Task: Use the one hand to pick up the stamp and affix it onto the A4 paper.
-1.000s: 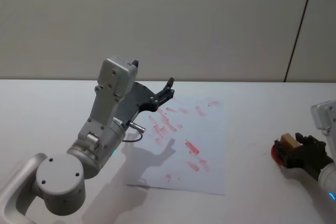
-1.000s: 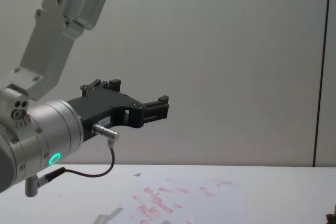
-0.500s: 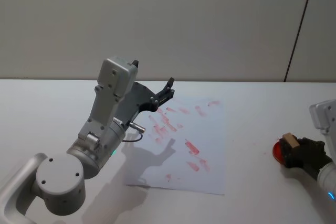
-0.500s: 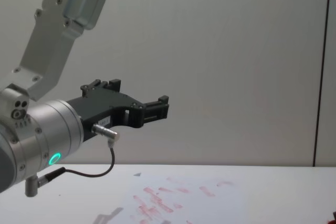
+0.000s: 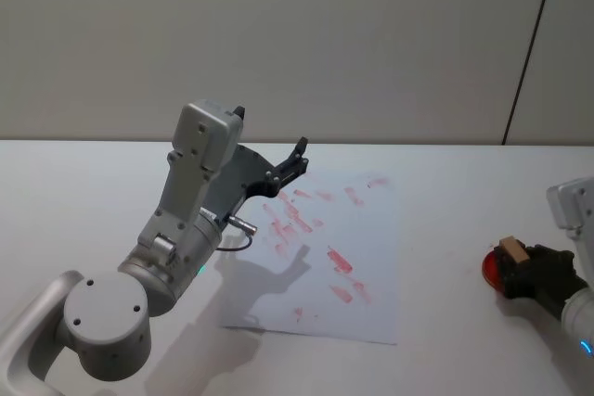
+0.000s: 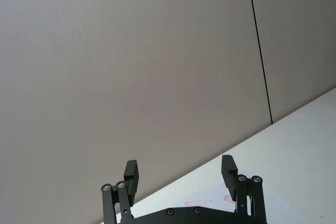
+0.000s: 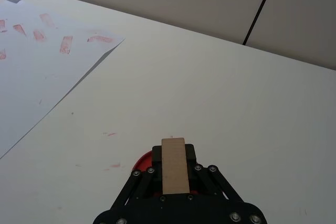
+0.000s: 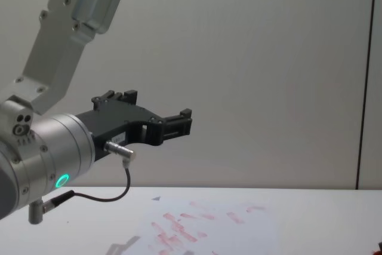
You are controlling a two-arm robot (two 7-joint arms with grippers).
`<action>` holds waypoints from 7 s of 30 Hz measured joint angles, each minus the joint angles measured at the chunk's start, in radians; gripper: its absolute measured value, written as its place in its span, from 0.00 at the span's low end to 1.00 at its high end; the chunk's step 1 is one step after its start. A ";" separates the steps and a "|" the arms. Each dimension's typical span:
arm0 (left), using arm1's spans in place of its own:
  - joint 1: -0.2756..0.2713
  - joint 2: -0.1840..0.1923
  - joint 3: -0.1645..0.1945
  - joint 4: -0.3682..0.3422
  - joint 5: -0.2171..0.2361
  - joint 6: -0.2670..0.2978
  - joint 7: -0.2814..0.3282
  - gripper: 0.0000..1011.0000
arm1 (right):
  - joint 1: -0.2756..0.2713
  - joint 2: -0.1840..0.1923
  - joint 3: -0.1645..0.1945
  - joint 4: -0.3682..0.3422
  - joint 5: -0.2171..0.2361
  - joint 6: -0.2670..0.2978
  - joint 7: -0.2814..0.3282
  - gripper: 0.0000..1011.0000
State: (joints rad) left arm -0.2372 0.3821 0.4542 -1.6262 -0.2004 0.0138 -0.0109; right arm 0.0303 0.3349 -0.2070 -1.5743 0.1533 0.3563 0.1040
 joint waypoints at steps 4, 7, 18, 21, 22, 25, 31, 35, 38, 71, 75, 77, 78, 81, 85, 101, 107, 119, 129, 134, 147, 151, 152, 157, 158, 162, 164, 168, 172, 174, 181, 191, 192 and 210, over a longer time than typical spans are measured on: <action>0.000 0.000 0.000 0.000 0.000 0.000 0.000 0.99 | -0.007 0.004 0.002 -0.005 0.000 0.008 0.002 0.22; 0.000 0.000 0.000 0.000 0.000 0.000 0.000 0.99 | -0.014 0.007 0.003 -0.010 -0.002 0.014 0.004 0.22; 0.000 0.000 0.000 0.000 0.000 0.000 0.000 0.99 | -0.023 0.009 0.005 -0.015 -0.005 -0.011 0.004 0.22; 0.000 0.000 0.000 0.000 0.000 0.000 0.000 0.99 | -0.019 0.005 0.005 -0.015 -0.005 -0.034 0.004 0.22; 0.000 0.000 0.000 0.000 0.000 0.000 0.000 0.99 | -0.015 0.003 0.005 -0.015 -0.005 -0.046 0.005 0.22; 0.000 0.000 0.000 0.000 0.000 0.000 0.000 0.99 | -0.008 -0.003 0.006 -0.015 0.000 -0.074 0.008 0.22; 0.000 0.000 0.000 0.000 0.000 0.000 0.000 0.99 | 0.013 -0.019 0.005 -0.032 0.022 -0.123 0.026 0.22; 0.000 0.000 0.000 0.000 0.000 0.000 0.000 0.99 | 0.029 -0.030 0.002 -0.045 0.041 -0.148 0.047 0.22; 0.000 0.000 0.000 0.000 0.000 0.000 0.000 0.99 | 0.046 -0.044 -0.004 -0.053 0.053 -0.161 0.070 0.22; 0.000 0.000 0.000 0.000 0.000 0.000 0.000 0.99 | 0.247 -0.213 -0.152 0.192 -0.206 -0.106 0.275 0.22; 0.000 0.000 0.000 0.000 0.000 0.000 0.000 0.99 | 0.259 -0.224 -0.164 0.231 -0.240 -0.096 0.271 0.22; 0.000 0.000 0.000 0.000 0.000 0.000 0.000 0.99 | 0.262 -0.228 -0.169 0.247 -0.253 -0.089 0.265 0.22; 0.000 0.000 0.000 0.000 0.000 0.000 0.000 0.99 | 0.262 -0.229 -0.171 0.253 -0.257 -0.087 0.263 0.22; 0.000 0.000 0.000 0.000 0.000 0.000 0.000 0.99 | 0.263 -0.232 -0.176 0.269 -0.268 -0.078 0.254 0.22; 0.000 0.000 0.000 0.000 0.000 0.000 0.000 0.99 | 0.259 -0.233 -0.181 0.283 -0.273 -0.067 0.242 0.22; 0.000 0.000 0.000 0.000 0.000 0.000 0.000 0.99 | 0.249 -0.240 -0.184 0.299 -0.238 -0.070 0.204 0.22; 0.000 0.000 0.000 0.000 0.000 0.000 0.000 0.99 | 0.254 -0.247 -0.179 0.290 -0.198 -0.088 0.190 0.22; 0.000 0.000 0.000 0.000 0.000 0.000 0.000 0.99 | 0.271 -0.249 -0.144 0.183 -0.088 -0.099 0.157 0.22; 0.000 0.000 0.000 0.000 0.000 0.000 0.000 0.99 | 0.232 -0.193 -0.088 0.035 0.003 -0.045 0.113 0.22; 0.000 0.000 0.000 0.000 0.000 0.000 0.000 0.99 | 0.180 -0.145 -0.057 -0.033 0.039 -0.020 0.083 0.22; 0.000 0.000 0.000 0.000 0.000 0.000 0.000 0.99 | 0.044 -0.033 0.004 -0.148 0.092 0.000 0.033 0.22; 0.000 0.000 0.000 0.000 0.000 0.000 0.000 0.99 | 0.013 -0.011 0.017 -0.163 0.102 0.000 0.020 0.22; 0.000 0.000 0.000 0.000 0.000 0.000 0.000 0.99 | 0.008 -0.007 0.019 -0.165 0.103 0.000 0.018 0.22; 0.000 0.000 0.000 0.000 0.000 0.000 0.000 0.99 | -0.024 0.014 0.031 -0.171 0.111 -0.001 0.007 0.22; 0.000 0.000 0.000 0.000 0.000 0.000 0.000 0.99 | -0.027 0.016 0.032 -0.171 0.111 -0.001 0.006 0.22; 0.000 0.000 0.000 0.000 0.000 0.000 0.000 0.99 | -0.041 0.024 0.035 -0.164 0.110 -0.002 0.003 0.22; 0.000 0.000 0.000 0.000 0.000 0.000 0.000 0.99 | -0.044 0.026 0.036 -0.153 0.105 -0.002 0.002 0.22; 0.000 0.000 0.000 0.000 0.000 0.000 0.000 0.99 | -0.044 0.027 0.035 -0.134 0.093 -0.001 0.004 0.22; 0.000 0.000 0.000 0.000 0.000 0.000 0.000 0.99 | -0.040 0.024 0.032 -0.111 0.078 0.006 0.007 0.22; 0.000 0.000 0.000 0.000 0.000 0.000 0.000 0.99 | -0.038 0.023 0.031 -0.103 0.073 0.009 0.008 0.22; 0.000 0.000 0.000 0.000 0.000 0.000 0.000 0.99 | -0.027 0.016 0.026 -0.076 0.054 0.019 0.014 0.22; 0.000 0.000 0.000 0.000 0.000 0.000 0.000 0.99 | -0.016 0.008 0.019 -0.052 0.033 0.028 0.027 0.27; 0.000 0.000 0.000 0.000 0.000 0.000 0.000 0.99 | -0.014 0.008 0.019 -0.049 0.031 0.029 0.028 0.32; 0.000 0.000 0.000 0.000 0.000 0.000 0.000 0.99 | -0.008 0.003 0.015 -0.036 0.020 0.033 0.036 0.86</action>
State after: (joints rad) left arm -0.2371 0.3821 0.4542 -1.6262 -0.2004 0.0139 -0.0109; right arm 0.0224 0.3379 -0.1920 -1.6104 0.1731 0.3889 0.1395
